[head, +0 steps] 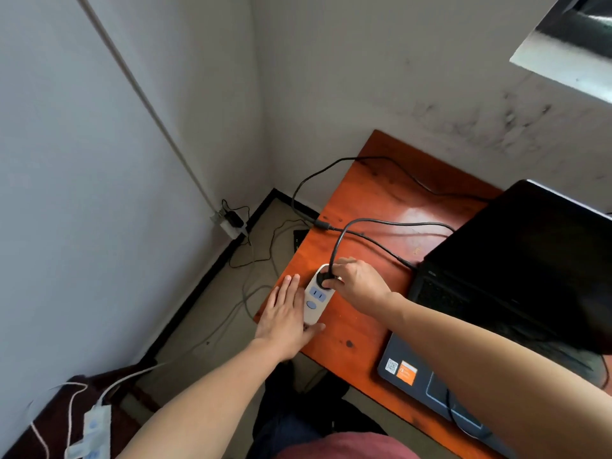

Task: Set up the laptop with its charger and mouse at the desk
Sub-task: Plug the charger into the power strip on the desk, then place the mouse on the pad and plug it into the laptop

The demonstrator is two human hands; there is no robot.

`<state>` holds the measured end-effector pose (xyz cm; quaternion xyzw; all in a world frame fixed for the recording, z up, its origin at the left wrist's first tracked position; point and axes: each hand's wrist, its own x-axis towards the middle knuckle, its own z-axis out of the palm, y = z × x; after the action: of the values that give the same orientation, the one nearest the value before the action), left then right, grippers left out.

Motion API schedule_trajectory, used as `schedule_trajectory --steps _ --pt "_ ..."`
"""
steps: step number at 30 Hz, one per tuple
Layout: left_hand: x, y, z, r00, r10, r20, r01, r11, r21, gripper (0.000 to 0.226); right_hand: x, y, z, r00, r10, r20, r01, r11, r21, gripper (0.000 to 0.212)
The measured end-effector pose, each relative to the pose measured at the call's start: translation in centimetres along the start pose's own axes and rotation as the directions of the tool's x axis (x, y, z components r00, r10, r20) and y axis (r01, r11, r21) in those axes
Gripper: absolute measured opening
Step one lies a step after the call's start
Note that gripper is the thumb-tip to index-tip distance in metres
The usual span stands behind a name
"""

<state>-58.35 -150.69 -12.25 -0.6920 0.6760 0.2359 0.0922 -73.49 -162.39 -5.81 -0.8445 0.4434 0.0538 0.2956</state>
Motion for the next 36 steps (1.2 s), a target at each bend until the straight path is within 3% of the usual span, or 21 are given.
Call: schedule_trajectory --steps 5,8,10,15,21,25,29,32,36 --pt "-0.3 -1.7 -2.9 0.979 0.123 0.163 -0.121 0.992 -0.017 0.087 -1.0 -0.9 0.3 0.992 0.119 -0.048 -0.117 0.992 0.046 0.028" --pt "-1.2 -2.8 -4.5 0.99 0.143 -0.005 -0.143 0.99 0.018 0.047 -3.7 -0.3 1.1 0.974 0.208 -0.087 -0.203 0.977 0.065 0.042" --pt "-1.9 -2.5 -5.5 0.969 0.229 -0.092 -0.223 0.972 0.074 0.031 -7.0 1.3 1.2 0.942 0.304 -0.141 -0.298 0.953 0.06 0.042" --pt "-2.5 2.5 -6.8 0.874 0.484 -0.052 -0.483 0.875 0.036 0.028 -16.3 5.7 1.1 0.793 0.541 -0.279 -0.522 0.841 0.144 0.03" --pt "-1.1 11.9 -7.0 0.79 0.611 0.04 -0.613 0.788 0.062 0.029 -26.4 9.2 2.4 0.561 0.768 -0.309 -0.682 0.64 0.354 0.027" --pt "-0.2 18.0 -6.7 0.816 0.57 0.095 -0.574 0.819 0.018 0.028 -31.1 11.4 3.5 0.449 0.846 -0.287 -0.691 0.532 0.489 0.025" --pt "1.5 22.7 -5.8 0.87 0.465 0.162 -0.455 0.885 -0.097 0.025 -33.6 14.4 4.0 0.43 0.865 -0.257 -0.688 0.499 0.527 0.029" --pt "3.0 26.9 -4.5 0.94 0.292 0.175 -0.241 0.934 -0.265 0.034 -34.8 17.7 4.0 0.489 0.848 -0.206 -0.69 0.52 0.504 0.031" --pt "5.4 31.0 -3.5 0.985 0.058 0.16 0.01 0.918 -0.397 0.066 -34.3 19.8 4.2 0.632 0.756 -0.169 -0.667 0.642 0.378 0.041"
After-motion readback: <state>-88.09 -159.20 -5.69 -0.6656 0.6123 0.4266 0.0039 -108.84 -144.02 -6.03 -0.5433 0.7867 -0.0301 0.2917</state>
